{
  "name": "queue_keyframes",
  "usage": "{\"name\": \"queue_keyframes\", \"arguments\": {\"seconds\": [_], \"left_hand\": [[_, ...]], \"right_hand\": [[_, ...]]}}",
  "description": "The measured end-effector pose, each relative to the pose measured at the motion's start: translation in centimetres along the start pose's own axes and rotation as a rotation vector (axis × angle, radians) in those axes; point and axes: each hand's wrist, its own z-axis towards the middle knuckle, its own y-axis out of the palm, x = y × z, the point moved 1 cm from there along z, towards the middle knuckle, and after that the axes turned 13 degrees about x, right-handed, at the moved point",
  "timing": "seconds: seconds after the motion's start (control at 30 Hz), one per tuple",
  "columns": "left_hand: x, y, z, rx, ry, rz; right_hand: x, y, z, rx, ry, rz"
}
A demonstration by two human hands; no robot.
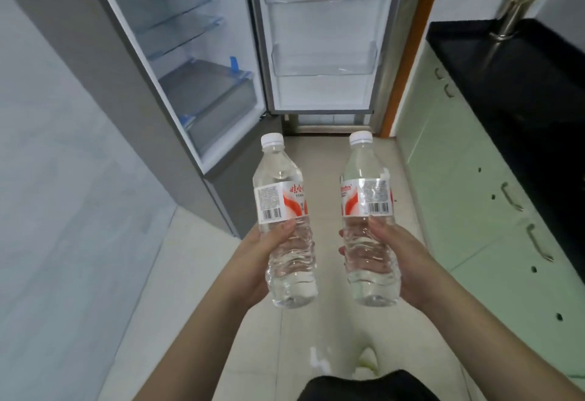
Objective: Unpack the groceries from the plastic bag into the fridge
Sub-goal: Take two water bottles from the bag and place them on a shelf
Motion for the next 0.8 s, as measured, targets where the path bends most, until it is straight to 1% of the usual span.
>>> {"name": "queue_keyframes", "arguments": {"seconds": [0.13, 0.33, 0.47, 0.63, 0.73, 0.8], "left_hand": [[0.6, 0.3, 3.5, 0.037, 0.0, 0.013], [2.8, 4.0, 10.3, 0.119, 0.104, 0.055], [4.6, 6.0, 14.0, 0.212, 0.141, 0.058], [6.7, 6.3, 16.8, 0.288, 0.19, -0.001], [8.2, 5.0, 18.3, 0.333, 0.201, -0.035], [9.1, 3.7, 19.6, 0.37, 0.227, -0.016]], "right_hand": [[-1.2, -0.1, 4.0, -0.038, 0.018, -0.051], [-5.3, -2.6, 11.1, -0.044, 0.066, -0.086], [-8.4, -3.6, 15.9, -0.058, 0.005, -0.146], [-10.8, -1.6, 20.6, -0.115, -0.039, -0.212], [-12.1, 0.6, 23.4, -0.182, -0.083, -0.277], [-12.7, 2.4, 25.5, -0.203, -0.12, -0.289]]}}
